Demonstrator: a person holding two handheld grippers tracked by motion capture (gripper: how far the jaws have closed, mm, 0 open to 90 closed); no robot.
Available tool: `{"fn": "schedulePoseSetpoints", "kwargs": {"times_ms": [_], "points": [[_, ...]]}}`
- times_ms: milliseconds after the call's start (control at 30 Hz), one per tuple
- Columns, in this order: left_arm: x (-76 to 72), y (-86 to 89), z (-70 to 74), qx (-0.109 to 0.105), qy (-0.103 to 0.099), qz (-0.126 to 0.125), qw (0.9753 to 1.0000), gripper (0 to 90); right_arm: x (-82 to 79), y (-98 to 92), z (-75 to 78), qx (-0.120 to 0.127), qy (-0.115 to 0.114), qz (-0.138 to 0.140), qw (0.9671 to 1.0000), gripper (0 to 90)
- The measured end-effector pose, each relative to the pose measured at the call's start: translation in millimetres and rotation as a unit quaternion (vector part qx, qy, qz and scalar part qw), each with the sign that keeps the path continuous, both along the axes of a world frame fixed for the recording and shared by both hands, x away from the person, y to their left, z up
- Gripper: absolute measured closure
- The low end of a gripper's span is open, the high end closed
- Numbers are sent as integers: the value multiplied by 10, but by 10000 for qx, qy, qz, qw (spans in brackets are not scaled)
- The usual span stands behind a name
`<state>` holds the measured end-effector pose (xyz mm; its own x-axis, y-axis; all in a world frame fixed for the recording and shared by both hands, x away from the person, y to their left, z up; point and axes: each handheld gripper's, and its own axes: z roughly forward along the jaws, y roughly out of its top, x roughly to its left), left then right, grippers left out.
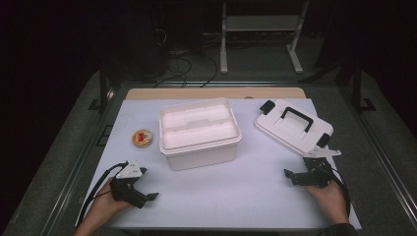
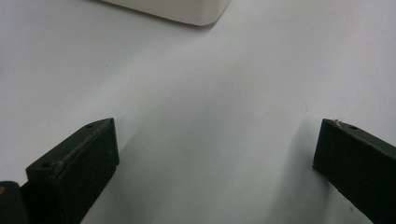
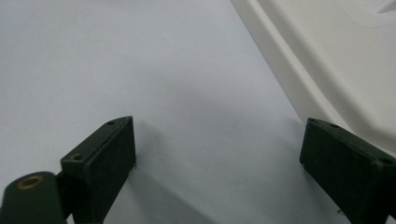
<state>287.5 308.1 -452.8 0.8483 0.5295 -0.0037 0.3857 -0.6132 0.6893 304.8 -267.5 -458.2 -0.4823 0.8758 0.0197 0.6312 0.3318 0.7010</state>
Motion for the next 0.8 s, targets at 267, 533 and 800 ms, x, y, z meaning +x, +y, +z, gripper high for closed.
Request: {"fn": "schedulePoseSetpoints", "kwargs": {"times_ms": [267, 533, 800], "points": [[-34, 17, 63, 11, -26, 76, 10000, 145, -24, 38, 51, -22, 45, 106, 9999, 240], [-37, 55, 194, -112, -27, 185, 9998, 550, -2, 142, 183, 42, -86, 447, 9990, 581], [58, 42, 336, -213, 142, 358, 9990, 898, 60, 284, 369, 369, -284, 912, 9947, 893]]}}
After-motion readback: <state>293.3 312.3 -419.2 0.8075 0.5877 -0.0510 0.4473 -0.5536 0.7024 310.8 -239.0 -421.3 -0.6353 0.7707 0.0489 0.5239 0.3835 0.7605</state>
